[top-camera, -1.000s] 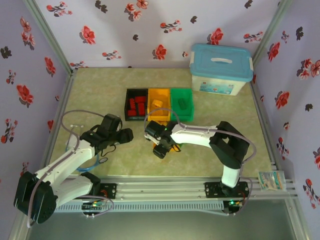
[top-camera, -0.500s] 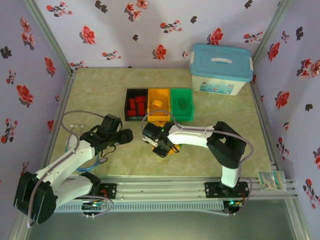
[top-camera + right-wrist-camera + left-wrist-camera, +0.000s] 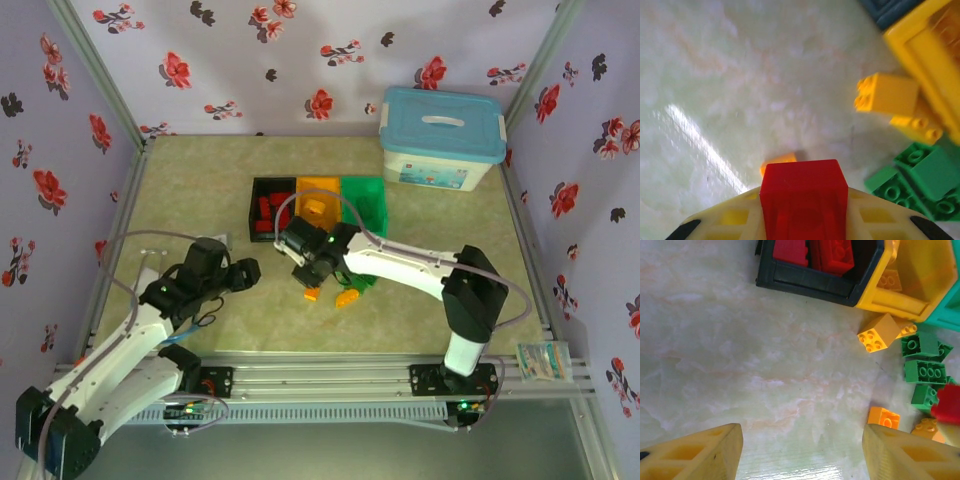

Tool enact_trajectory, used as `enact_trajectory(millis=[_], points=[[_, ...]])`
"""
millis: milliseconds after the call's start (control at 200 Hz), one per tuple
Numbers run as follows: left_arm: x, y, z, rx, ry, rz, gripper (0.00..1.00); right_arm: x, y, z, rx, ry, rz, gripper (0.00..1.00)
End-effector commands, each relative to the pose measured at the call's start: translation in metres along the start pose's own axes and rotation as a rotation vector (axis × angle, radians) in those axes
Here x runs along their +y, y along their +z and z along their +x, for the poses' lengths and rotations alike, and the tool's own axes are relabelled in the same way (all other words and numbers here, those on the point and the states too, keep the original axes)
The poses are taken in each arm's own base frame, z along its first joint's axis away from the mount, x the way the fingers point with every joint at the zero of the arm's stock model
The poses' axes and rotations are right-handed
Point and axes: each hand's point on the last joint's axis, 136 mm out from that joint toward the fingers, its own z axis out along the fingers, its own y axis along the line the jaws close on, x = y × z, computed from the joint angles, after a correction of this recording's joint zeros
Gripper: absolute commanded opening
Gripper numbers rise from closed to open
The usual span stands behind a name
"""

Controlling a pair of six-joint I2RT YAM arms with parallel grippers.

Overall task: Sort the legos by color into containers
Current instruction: Place the lego in the container.

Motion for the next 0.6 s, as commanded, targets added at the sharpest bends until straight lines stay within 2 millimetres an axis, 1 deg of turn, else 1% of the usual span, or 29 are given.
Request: enact_trajectory(millis=[0, 190, 235, 255, 295, 400, 500, 595], points=[[0.008, -0.005, 0.003, -0.013, -0.004, -0.029, 0.65, -0.017, 0.004, -0.023, -0.007, 0.078, 0.027, 0.28], [0.012, -0.012, 0.008, -0.006, -0.014, -0.034, 0.65, -0.032, 0.018, -0.066, -0.013, 0.139, 0.024, 0.28], [0.012, -0.014, 0.008, -0.007, -0.018, -0.029, 0.65, -0.033, 0.024, -0.073, -0.004, 0.144, 0.028, 0.28], [0.012, -0.015, 0.009, -0.008, -0.02, -0.027, 0.65, -0.034, 0.023, -0.08, -0.011, 0.146, 0.029, 0.29], [0.012, -0.016, 0.009, -0.012, -0.025, -0.023, 0.65, -0.036, 0.03, -0.085, 0.0, 0.149, 0.032, 0.28], [0.012, -0.02, 0.009, -0.021, -0.031, -0.014, 0.65, -0.039, 0.037, -0.11, -0.019, 0.157, 0.023, 0.29], [0.01, -0.025, 0.009, -0.017, -0.041, -0.007, 0.65, -0.047, 0.055, -0.127, -0.032, 0.193, -0.003, 0.29], [0.006, -0.031, 0.009, -0.011, -0.039, 0.008, 0.64, -0.057, 0.065, -0.142, -0.052, 0.225, -0.011, 0.3]])
